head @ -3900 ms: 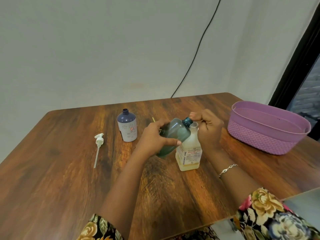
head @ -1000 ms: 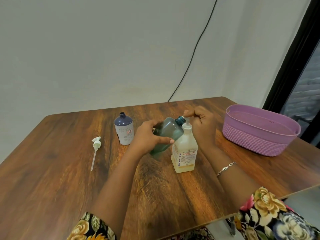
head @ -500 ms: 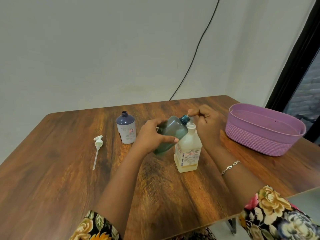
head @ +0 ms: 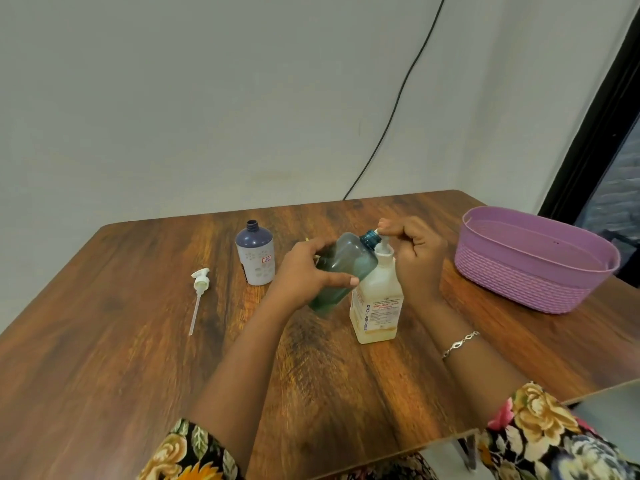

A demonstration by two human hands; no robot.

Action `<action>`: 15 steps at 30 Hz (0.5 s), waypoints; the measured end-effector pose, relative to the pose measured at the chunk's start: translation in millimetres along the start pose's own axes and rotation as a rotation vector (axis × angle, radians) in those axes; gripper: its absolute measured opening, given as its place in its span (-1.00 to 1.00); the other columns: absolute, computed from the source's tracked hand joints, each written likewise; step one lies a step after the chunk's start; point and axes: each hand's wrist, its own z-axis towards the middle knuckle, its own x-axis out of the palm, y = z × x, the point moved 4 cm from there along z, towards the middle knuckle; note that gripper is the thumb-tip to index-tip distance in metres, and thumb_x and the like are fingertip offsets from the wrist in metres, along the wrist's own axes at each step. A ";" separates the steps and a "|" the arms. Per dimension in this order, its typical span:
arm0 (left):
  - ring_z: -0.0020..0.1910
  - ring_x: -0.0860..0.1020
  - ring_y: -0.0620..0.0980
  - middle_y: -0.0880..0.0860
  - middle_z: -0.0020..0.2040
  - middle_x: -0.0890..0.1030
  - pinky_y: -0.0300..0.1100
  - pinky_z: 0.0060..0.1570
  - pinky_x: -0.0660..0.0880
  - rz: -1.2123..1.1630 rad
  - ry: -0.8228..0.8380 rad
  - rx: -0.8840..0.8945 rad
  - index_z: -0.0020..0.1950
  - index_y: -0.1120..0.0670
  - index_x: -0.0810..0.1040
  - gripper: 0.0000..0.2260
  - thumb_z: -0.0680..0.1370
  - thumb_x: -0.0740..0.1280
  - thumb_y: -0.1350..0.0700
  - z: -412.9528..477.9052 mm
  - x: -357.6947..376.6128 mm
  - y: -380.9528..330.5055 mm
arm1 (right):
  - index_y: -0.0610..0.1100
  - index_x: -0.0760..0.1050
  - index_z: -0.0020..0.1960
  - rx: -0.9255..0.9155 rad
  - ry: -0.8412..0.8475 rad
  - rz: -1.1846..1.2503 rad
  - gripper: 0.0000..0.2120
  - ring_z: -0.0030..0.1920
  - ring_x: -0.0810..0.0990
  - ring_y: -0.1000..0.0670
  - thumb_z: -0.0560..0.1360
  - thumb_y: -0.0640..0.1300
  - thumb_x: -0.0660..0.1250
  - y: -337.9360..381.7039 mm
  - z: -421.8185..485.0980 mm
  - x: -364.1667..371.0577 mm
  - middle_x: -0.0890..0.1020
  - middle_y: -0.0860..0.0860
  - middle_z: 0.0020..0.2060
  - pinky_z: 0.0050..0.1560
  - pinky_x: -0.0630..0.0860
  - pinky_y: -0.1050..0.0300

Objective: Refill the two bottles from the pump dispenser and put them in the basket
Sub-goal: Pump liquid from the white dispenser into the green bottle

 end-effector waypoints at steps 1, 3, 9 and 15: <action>0.20 0.46 0.03 0.04 0.26 0.50 0.03 0.21 0.46 -0.005 -0.009 0.002 0.37 0.10 0.39 -0.32 0.30 0.54 0.07 -0.6 -1.2 -2.1 | -0.16 0.59 -0.21 0.017 0.010 -0.020 -0.63 -0.17 0.63 0.07 0.35 -0.54 0.14 0.6 5.6 0.0 0.62 0.01 -0.27 -0.12 0.56 0.25; 0.19 0.46 0.02 0.05 0.26 0.50 0.03 0.20 0.46 -0.012 -0.015 0.007 0.37 0.10 0.40 -0.33 0.30 0.53 0.09 -0.8 -2.7 -4.1 | -0.15 0.59 -0.23 0.023 0.013 -0.055 -0.65 -0.20 0.62 0.07 0.36 -0.51 0.16 2.4 10.1 1.6 0.61 0.03 -0.29 -0.16 0.56 0.24; 0.18 0.46 0.00 0.01 0.24 0.50 -0.03 0.19 0.45 -0.006 -0.013 -0.009 0.36 0.06 0.40 -0.35 0.31 0.53 0.07 -5.9 5.9 5.4 | -0.29 0.56 -0.29 -0.086 -0.045 -0.041 -0.69 -0.19 0.62 0.01 0.30 -0.56 0.10 -3.6 -8.6 6.5 0.59 -0.05 -0.32 -0.16 0.53 0.35; 0.19 0.46 0.03 0.03 0.24 0.49 0.03 0.20 0.45 -0.039 -0.040 -0.017 0.36 0.07 0.40 -0.35 0.31 0.53 0.08 -6.9 6.8 3.6 | -0.29 0.58 -0.26 -0.011 0.012 -0.002 -0.72 -0.18 0.62 0.01 0.33 -0.44 0.09 5.4 -1.3 2.6 0.59 -0.03 -0.30 -0.16 0.53 0.34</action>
